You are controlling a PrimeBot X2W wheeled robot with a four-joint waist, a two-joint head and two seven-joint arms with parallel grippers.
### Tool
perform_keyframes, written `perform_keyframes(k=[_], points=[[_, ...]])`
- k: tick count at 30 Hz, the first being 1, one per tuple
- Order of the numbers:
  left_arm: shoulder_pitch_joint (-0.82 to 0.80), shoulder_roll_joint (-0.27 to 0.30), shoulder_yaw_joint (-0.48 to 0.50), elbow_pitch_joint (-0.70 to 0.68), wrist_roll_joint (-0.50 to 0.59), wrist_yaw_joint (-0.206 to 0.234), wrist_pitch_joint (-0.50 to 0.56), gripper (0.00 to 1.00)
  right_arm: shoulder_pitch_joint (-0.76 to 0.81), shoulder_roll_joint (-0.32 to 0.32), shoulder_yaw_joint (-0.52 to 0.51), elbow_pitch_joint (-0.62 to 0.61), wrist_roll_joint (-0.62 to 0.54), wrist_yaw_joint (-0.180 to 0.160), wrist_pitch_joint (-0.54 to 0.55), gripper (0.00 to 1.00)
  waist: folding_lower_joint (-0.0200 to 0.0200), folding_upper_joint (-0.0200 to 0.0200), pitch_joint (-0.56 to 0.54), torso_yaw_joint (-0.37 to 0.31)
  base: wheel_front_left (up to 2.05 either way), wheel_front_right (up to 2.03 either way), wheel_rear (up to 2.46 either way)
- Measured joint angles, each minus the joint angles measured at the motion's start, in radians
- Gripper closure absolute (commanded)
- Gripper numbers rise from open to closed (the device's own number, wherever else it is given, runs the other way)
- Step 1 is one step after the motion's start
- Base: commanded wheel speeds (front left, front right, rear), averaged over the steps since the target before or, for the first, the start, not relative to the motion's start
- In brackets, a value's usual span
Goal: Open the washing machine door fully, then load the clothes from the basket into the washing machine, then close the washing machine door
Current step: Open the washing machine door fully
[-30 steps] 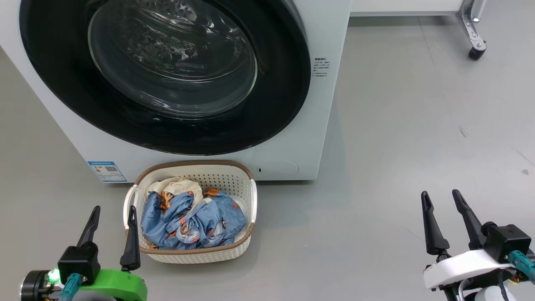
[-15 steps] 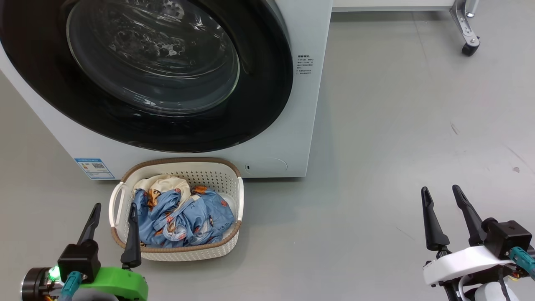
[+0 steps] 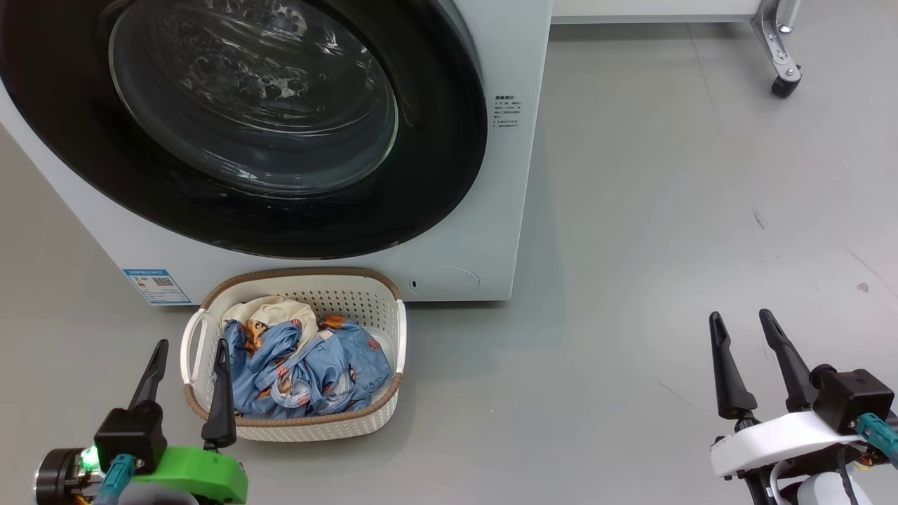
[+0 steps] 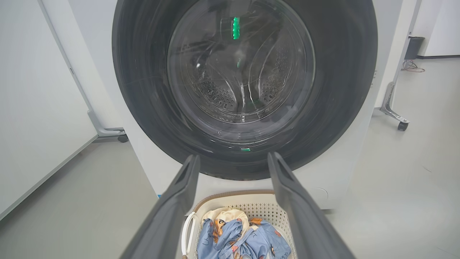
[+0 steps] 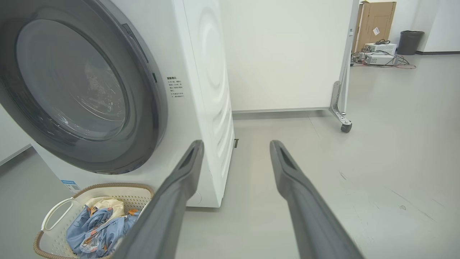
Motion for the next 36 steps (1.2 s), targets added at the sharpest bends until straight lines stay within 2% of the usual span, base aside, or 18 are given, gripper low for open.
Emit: perform_keyframes(k=[1, 2, 10, 16, 20, 28, 33, 36], points=[[0.0, 0.0, 0.0, 0.0, 0.0, 0.0, 0.0, 0.0, 0.0, 0.0, 0.0, 0.0, 0.001, 0.0, 0.0, 0.84, 0.0, 0.0, -0.001, 0.0, 0.0, 0.0, 0.0], [0.0, 0.0, 0.0, 0.0, 0.0, 0.0, 0.0, 0.0, 0.0, 0.0, 0.002, 0.0, 0.006, 0.0, 0.0, 1.0, 0.0, 0.0, -0.002, 0.0, 0.0, 0.0, 0.0], [0.0, 0.0, 0.001, 0.0, -0.004, 0.0, 0.0, 0.0, 0.0, 0.006, -0.002, -0.002, 0.028, 0.0, 0.0, 1.0, 0.0, 0.0, -0.009, -0.002, 0.0, 0.0, 0.0], [0.001, 0.0, 0.006, 0.0, -0.007, 0.0, 0.0, 0.0, 0.003, 0.048, -0.071, -0.002, 0.168, 0.0, 0.0, 1.0, 0.0, 0.0, -0.012, -0.005, 0.0, 0.0, 0.0], [0.001, 0.0, 0.009, -0.001, -0.007, 0.0, 0.0, 0.0, 0.004, 0.065, -0.124, -0.005, 0.326, 0.0, 0.0, 1.0, 0.0, 0.0, -0.012, -0.009, 0.0, 0.0, 0.0], [0.005, -0.001, 0.014, -0.009, -0.008, 0.0, 0.0, 0.0, -0.001, 0.065, -0.248, -0.001, 0.762, 0.0, 0.0, 1.0, 0.0, 0.0, 0.001, -0.02, 0.0, 0.0, 0.0], [0.004, -0.001, 0.008, -0.013, -0.016, 0.0, 0.0, 0.0, -0.009, 0.065, -0.281, 0.062, 1.041, 0.0, -0.001, 1.0, 0.0, 0.0, 0.023, -0.018, 0.0, 0.0, 0.0], [0.003, -0.002, 0.002, -0.018, -0.017, 0.0, 0.0, 0.0, -0.028, 0.065, -0.277, 0.078, 1.16, 0.0, 0.0, 1.0, 0.0, 0.0, 0.036, -0.012, 0.0, 0.0, 0.0]])
